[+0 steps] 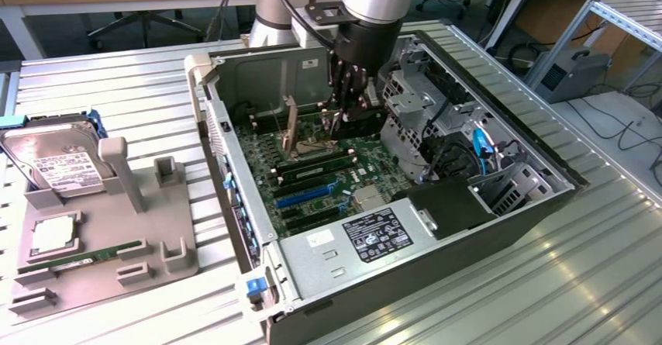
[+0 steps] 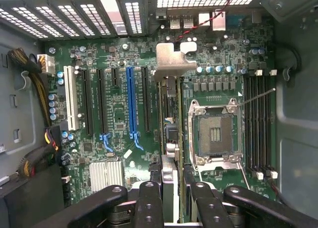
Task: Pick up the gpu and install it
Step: 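Insert the gpu into the slot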
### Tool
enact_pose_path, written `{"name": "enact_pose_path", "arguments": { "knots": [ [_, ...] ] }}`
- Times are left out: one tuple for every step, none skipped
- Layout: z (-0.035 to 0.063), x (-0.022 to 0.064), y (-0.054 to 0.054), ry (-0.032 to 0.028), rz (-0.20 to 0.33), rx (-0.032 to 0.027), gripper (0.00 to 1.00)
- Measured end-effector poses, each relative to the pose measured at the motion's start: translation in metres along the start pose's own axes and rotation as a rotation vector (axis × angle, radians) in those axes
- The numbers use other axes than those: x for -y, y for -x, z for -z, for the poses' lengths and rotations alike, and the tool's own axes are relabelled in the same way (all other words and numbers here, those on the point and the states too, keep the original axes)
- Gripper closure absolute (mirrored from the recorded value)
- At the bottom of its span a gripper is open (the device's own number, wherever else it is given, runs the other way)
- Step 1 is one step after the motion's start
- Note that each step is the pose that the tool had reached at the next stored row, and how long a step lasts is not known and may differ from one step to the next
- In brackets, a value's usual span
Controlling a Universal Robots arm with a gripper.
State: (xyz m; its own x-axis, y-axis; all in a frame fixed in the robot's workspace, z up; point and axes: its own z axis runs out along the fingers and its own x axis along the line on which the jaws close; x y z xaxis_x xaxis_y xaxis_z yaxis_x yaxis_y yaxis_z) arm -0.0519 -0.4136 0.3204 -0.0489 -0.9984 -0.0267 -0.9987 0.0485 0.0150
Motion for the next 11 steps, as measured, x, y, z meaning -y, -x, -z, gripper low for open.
{"name": "enact_pose_path", "arguments": {
  "knots": [
    [0.0,0.0,0.0,0.0,0.001,0.0,0.73],
    [0.0,0.0,0.0,0.0001,0.003,-0.0001,0.73],
    [0.0,0.0,0.0,0.0001,0.004,-0.0001,0.73],
    [0.0,0.0,0.0,0.0002,0.006,-0.0001,0.73],
    [0.0,0.0,0.0,0.0002,0.007,-0.0001,0.73],
    [0.0,0.0,0.0,0.0002,0.008,-0.0002,0.73],
    [0.0,0.0,0.0,0.0003,0.01,-0.0002,0.73],
    [0.0,0.0,0.0,0.0003,0.012,-0.0002,0.73],
    [0.0,0.0,0.0,0.0004,0.014,-0.0002,0.73],
    [0.0,0.0,0.0,0.0004,0.016,-0.0002,0.73],
    [0.0,0.0,0.0,0.0005,0.018,-0.0003,0.73]
  ]
}}
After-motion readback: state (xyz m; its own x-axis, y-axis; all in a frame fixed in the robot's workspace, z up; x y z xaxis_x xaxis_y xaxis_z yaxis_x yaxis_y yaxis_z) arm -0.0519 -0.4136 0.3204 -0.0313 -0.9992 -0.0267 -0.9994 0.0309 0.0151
